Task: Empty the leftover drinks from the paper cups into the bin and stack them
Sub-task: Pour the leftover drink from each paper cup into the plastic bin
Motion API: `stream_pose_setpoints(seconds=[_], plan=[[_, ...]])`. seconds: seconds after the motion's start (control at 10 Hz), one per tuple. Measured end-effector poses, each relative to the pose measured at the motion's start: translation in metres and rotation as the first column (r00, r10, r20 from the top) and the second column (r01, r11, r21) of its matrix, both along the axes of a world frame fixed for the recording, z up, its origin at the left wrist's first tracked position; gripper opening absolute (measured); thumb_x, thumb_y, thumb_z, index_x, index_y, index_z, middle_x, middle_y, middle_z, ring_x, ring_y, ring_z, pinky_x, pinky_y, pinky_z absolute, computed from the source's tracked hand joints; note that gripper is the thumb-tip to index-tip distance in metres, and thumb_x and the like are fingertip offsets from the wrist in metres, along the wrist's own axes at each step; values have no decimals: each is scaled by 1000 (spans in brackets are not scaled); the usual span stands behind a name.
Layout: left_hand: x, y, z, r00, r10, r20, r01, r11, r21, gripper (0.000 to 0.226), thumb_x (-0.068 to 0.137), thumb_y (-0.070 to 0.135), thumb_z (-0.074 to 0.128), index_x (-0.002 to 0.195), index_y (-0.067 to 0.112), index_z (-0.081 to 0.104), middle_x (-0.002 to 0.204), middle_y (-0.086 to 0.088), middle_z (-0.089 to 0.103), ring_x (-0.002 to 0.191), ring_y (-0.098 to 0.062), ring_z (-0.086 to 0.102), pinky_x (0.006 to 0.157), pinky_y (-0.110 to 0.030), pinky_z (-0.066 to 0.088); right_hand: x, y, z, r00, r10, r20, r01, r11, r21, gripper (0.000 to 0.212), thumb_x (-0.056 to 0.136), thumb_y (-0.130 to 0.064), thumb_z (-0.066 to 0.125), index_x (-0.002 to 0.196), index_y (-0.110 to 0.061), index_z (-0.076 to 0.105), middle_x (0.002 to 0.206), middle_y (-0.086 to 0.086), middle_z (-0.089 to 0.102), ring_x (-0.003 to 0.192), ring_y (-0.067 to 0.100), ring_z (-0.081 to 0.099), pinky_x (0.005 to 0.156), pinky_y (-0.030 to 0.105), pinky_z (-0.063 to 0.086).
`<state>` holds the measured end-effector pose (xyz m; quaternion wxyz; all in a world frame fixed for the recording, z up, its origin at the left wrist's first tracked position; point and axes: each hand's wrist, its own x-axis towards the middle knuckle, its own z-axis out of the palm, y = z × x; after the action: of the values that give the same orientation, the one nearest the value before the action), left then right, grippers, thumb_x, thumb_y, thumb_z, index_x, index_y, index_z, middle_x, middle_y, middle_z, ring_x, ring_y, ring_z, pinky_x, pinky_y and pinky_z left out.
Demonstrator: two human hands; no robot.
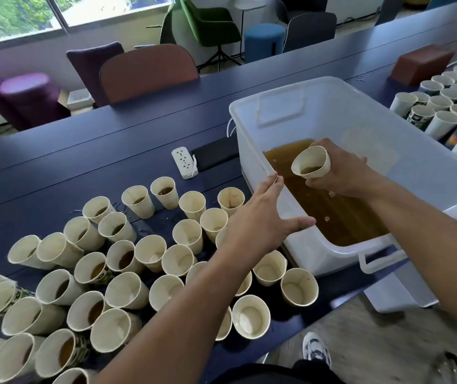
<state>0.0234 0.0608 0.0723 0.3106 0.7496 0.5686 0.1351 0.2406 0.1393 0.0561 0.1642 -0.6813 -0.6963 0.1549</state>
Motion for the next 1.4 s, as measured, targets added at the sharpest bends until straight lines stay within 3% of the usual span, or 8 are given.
stream_pose_setpoints(seconds=[0.2, 0.5, 0.7, 0.9, 1.1, 1.4], plan=[[0, 1, -1, 1000, 5, -11, -5, 1000, 6, 103, 78, 71, 69, 161, 36, 17, 167, 23, 7, 151, -13, 28, 108, -50, 44, -1, 0, -2, 998, 26, 59, -26, 1000, 9, 63, 78, -31, 78, 129, -28, 40, 110, -8, 49, 106, 29, 53, 90, 42, 25], [1, 1, -5, 1000, 6, -9, -6, 1000, 21, 104, 78, 72, 68, 161, 35, 18, 167, 23, 8, 149, -15, 31, 107, -50, 45, -4, -1, -3, 990, 9, 144, -14, 999, 35, 62, 78, -26, 78, 128, -27, 42, 104, -7, 50, 91, 20, 43, 90, 44, 27], [1, 2, -6, 1000, 10, -11, -10, 1000, 26, 103, 78, 72, 68, 161, 35, 18, 167, 22, 8, 150, -16, 31, 108, -51, 44, -2, 0, -6, 981, 37, 190, -39, 999, 11, 63, 79, -24, 79, 129, -28, 41, 104, -5, 46, 93, 19, 41, 92, 46, 25], [2, 3, -8, 1000, 13, -13, -12, 1000, 20, 104, 77, 73, 68, 161, 36, 18, 167, 23, 7, 150, -16, 31, 107, -51, 45, -3, 1, -8, 967, 34, 251, -45, 998, 40, 61, 76, -24, 79, 124, -30, 42, 106, -3, 53, 102, 28, 53, 84, 42, 20], [2, 4, -8, 1000, 6, -19, -6, 1000, 26, 105, 77, 73, 68, 161, 35, 17, 167, 23, 7, 150, -15, 31, 107, -50, 45, -3, 2, -11, 944, 42, 328, -74, 994, 85, 61, 76, -25, 80, 123, -30, 41, 118, 4, 61, 108, 30, 56, 84, 42, 21], [2, 3, -8, 1000, 4, -11, -4, 1000, 23, 104, 78, 72, 68, 161, 34, 17, 167, 22, 6, 150, -15, 29, 108, -50, 44, -8, 0, -13, 898, 76, 434, -140, 983, 117, 56, 79, -35, 76, 123, -29, 41, 115, 2, 60, 106, 27, 56, 92, 49, 29]])
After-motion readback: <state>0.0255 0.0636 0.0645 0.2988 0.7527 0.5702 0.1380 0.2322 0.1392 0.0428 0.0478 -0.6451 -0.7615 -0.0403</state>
